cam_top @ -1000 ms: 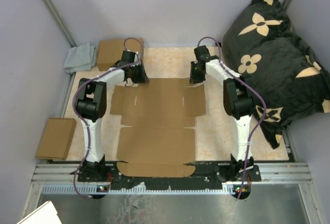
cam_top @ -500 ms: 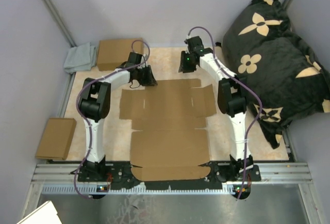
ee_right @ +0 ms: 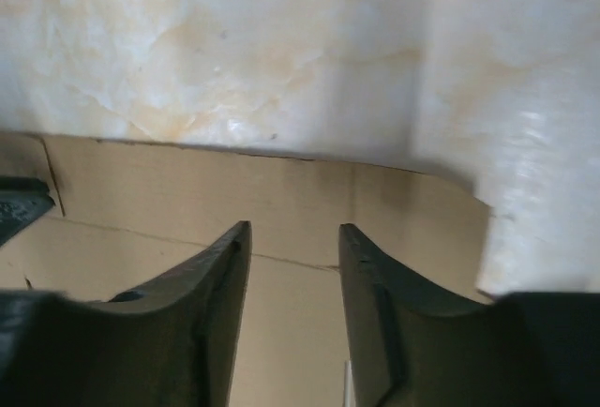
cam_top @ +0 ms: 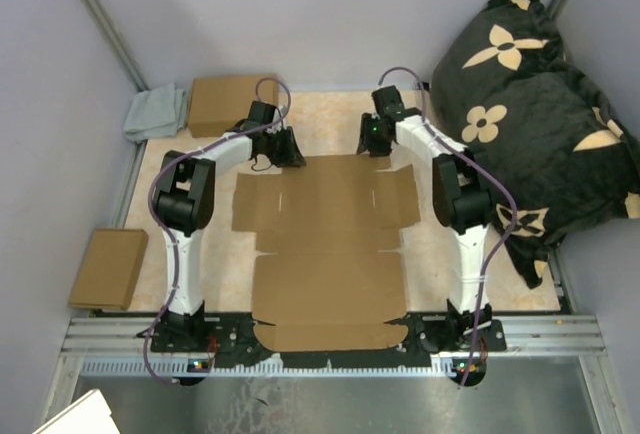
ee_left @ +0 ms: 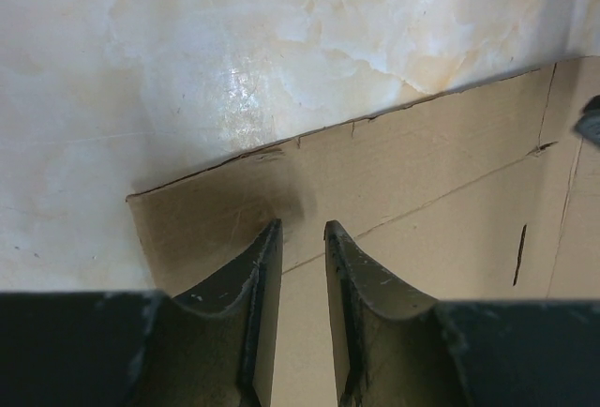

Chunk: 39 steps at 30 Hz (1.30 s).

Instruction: Fold the paper box

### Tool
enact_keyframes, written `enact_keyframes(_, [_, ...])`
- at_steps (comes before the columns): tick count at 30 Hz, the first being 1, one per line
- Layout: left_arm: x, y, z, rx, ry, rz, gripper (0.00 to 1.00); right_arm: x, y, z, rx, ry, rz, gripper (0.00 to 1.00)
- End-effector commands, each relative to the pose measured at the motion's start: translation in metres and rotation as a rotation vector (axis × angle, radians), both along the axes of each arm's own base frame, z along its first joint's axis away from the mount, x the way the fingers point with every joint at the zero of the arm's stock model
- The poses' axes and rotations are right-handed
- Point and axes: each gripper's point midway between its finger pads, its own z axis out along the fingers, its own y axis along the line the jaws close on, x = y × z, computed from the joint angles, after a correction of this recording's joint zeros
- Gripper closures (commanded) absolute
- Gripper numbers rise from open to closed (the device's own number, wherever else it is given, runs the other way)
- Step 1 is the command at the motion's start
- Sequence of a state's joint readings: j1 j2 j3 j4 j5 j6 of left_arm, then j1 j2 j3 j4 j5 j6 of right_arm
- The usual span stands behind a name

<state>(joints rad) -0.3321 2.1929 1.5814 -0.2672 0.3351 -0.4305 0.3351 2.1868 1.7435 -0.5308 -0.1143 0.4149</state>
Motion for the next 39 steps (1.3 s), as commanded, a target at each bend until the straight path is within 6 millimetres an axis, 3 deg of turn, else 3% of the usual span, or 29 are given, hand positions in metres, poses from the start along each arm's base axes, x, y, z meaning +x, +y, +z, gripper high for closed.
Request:
enact_keyframes(1, [-0.028, 0.007, -0.044, 0.060, 0.154, 0.002, 0.68, 0.018, -0.046, 0.043, 0.006, -0.094, -0.152, 0.49])
enact_keyframes(5, [-0.027, 0.008, -0.046, 0.063, 0.156, 0.003, 0.68, 0.012, -0.061, 0.030, -0.003, -0.068, -0.167, 0.42])
enact_keyframes(10, [-0.028, 0.009, -0.048, 0.068, 0.159, 0.004, 0.68, 0.007, -0.059, 0.002, -0.019, 0.003, -0.125, 0.42])
enact_keyframes(14, [-0.028, 0.010, -0.047, 0.072, 0.158, 0.005, 0.68, 0.005, -0.054, -0.005, 0.002, 0.009, -0.100, 0.43])
enact_keyframes(22, [-0.028, 0.009, -0.046, 0.070, 0.158, 0.006, 0.68, 0.000, -0.038, 0.025, 0.044, -0.068, -0.032, 0.56])
enact_keyframes(29, [-0.029, 0.009, -0.045, 0.070, 0.157, 0.006, 0.68, -0.004, -0.010, 0.044, 0.064, -0.101, 0.037, 0.57])
enact_keyframes(39, [-0.029, 0.008, -0.044, 0.065, 0.158, 0.001, 0.68, -0.011, 0.031, 0.042, 0.087, -0.093, 0.112, 0.57])
